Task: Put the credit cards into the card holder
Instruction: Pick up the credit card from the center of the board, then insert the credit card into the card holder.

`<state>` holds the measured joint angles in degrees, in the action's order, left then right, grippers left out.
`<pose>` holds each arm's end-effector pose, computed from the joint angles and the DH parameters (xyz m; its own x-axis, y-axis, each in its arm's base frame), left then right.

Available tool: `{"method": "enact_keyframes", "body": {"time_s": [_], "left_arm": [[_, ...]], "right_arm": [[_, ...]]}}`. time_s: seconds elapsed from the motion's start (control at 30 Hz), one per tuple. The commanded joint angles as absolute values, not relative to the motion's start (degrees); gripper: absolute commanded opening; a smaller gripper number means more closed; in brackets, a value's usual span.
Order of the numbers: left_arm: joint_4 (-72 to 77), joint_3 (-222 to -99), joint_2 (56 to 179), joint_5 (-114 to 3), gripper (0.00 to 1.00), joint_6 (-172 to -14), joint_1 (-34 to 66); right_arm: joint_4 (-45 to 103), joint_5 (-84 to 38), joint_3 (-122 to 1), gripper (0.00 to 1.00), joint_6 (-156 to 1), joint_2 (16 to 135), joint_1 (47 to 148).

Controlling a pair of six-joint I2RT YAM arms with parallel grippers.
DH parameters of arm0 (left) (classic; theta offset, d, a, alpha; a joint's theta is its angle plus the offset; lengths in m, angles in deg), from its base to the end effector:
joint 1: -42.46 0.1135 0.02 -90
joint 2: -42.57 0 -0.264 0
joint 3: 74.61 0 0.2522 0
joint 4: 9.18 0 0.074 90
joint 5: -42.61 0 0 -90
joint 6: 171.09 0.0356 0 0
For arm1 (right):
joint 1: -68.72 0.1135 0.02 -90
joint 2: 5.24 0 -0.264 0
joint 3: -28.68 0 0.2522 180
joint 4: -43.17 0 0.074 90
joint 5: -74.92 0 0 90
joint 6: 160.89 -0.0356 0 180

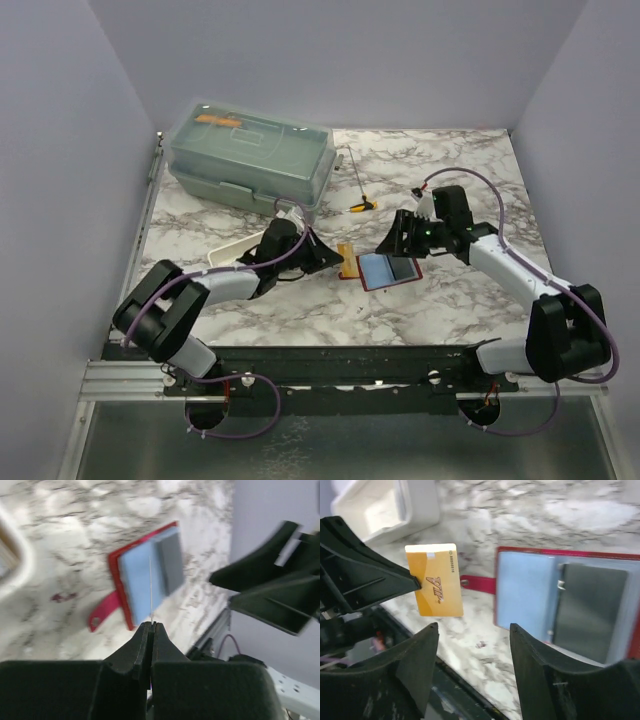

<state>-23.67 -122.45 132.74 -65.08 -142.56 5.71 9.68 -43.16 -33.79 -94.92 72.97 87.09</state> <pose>0.2360 -0.1898 0.1573 -0.8687 -0.3960 -0.2977 0.0463 0.5333 -0.8447 0.2582 0.1034 0.2237 -0.8885 0.0835 -0.4513 -0.2277 0.7735 0.5915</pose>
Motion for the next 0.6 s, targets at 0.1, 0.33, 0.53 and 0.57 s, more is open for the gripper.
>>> {"method": "enact_keyframes", "body": {"time_s": [0.1,0.33,0.53,0.57], "left_arm": [[-21.9,-123.5,119.1,-71.1,0.00,-140.8,5.9],[-21.9,-125.1,112.9,-70.8,0.00,-141.6,6.0],[-23.0,-126.0,111.2,-70.8,0.00,-142.4,6.0],[-23.6,-126.0,111.0,-70.8,0.00,-142.8,6.0]], "right_arm": [[29.3,-68.4,-27.6,0.65,-106.2,68.8,85.7],[55.2,-74.8,-20.7,0.73,-124.4,64.8,85.8],[59.8,-74.4,-19.4,0.72,-128.1,63.4,86.1],[60.8,-74.1,-19.0,0.70,-128.8,63.3,86.1]]}}
